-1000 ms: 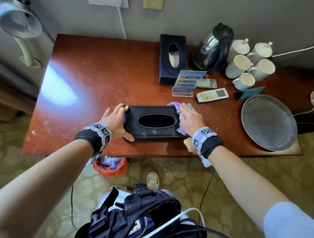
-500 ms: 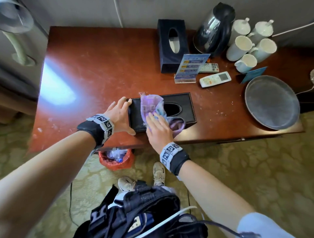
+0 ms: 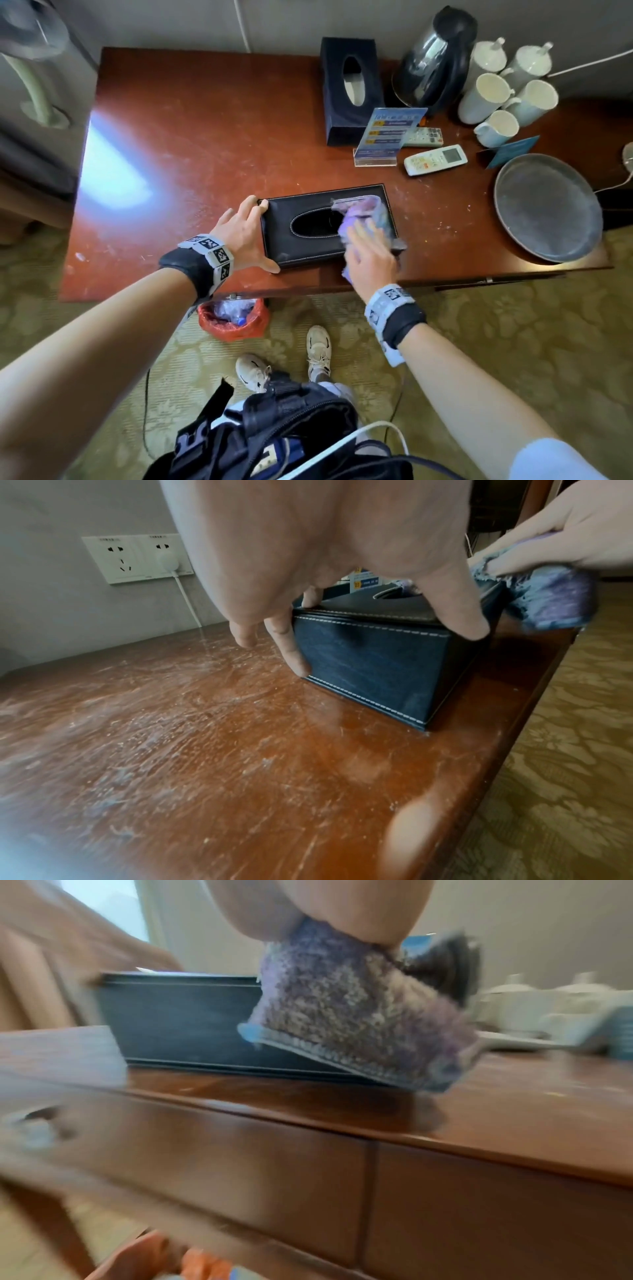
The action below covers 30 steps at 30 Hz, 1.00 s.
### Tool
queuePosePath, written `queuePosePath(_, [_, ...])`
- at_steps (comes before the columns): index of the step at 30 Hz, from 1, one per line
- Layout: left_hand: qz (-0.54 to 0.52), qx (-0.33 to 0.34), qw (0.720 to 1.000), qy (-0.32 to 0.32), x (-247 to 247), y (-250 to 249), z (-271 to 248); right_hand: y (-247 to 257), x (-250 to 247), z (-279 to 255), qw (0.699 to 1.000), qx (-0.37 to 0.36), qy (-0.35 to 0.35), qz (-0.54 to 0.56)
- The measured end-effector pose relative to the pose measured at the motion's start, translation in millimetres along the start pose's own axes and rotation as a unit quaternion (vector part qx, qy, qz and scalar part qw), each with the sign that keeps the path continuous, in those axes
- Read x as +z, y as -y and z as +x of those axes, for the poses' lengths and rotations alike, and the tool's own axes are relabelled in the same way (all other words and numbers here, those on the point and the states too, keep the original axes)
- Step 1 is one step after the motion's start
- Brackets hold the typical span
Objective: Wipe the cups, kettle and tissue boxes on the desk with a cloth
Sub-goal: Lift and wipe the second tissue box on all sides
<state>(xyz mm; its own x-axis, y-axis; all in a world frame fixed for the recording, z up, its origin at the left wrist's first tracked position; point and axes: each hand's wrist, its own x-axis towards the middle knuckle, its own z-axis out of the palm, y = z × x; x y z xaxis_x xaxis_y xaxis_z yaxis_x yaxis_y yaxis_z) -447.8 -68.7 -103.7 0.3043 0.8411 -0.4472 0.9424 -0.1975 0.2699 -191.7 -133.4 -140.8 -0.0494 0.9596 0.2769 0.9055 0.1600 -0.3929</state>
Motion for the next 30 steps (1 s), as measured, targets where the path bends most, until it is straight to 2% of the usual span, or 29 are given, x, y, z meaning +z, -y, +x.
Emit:
queuePosePath(3, [-0.034, 0.008, 0.999, 0.018, 3.4, 6.0, 0.1, 63.2, 28.6, -10.9, 0.99, -0.126, 0.044, 0.054])
queuePosePath(5, [-0.032, 0.015, 0.999, 0.032, 4.0, 10.0, 1.2, 86.6, 41.5, -11.9, 0.978, -0.174, 0.082, 0.08])
queuePosePath(8, [0.006, 0.011, 0.998, 0.054, 0.6, 12.7, 4.0, 77.9, 44.0, -1.9, 0.963, -0.239, 0.11, 0.061])
queuePosePath(10, [0.0, 0.007, 0.998, 0.058, 0.6, 14.5, 4.0, 62.1, 38.2, 3.8, 0.958, -0.256, 0.119, 0.049])
queuePosePath(14, [-0.033, 0.018, 0.999, 0.039, 4.1, 14.5, 1.6, 24.3, 11.6, 6.7, 0.985, -0.157, 0.061, 0.025])
queuePosePath(17, [-0.05, 0.005, 0.999, 0.021, 4.4, 7.5, -0.5, -20.3, -25.8, 10.2, 0.999, -0.013, 0.031, 0.018])
queuePosePath(19, [-0.071, -0.005, 0.997, 0.004, 5.9, 4.4, -1.5, -35.8, -51.6, 26.5, 0.992, 0.109, 0.041, 0.038])
queuePosePath(20, [-0.089, -0.008, 0.996, -0.008, 7.8, 4.2, -1.8, -37.3, -59.6, 39.1, 0.988, 0.146, 0.038, 0.042])
queuePosePath(22, [-0.129, -0.018, 0.991, -0.023, 11.4, 5.7, -2.5, -31.9, -60.6, 68.5, 0.982, 0.176, 0.048, 0.039])
queuePosePath(25, [-0.162, -0.035, 0.986, -0.019, 14.1, 8.0, -2.4, -2.1, -35.2, 101.4, 0.977, 0.126, 0.174, -0.014])
queuePosePath(27, [-0.175, -0.039, 0.984, -0.014, 13.2, 7.9, -2.2, 27.6, -10.8, 107.3, 0.964, 0.049, 0.253, -0.065])
queuePosePath(30, [-0.178, -0.037, 0.983, -0.017, 10.1, 7.1, -2.4, 86.3, 13.6, 101.0, 0.947, -0.093, 0.3, -0.073])
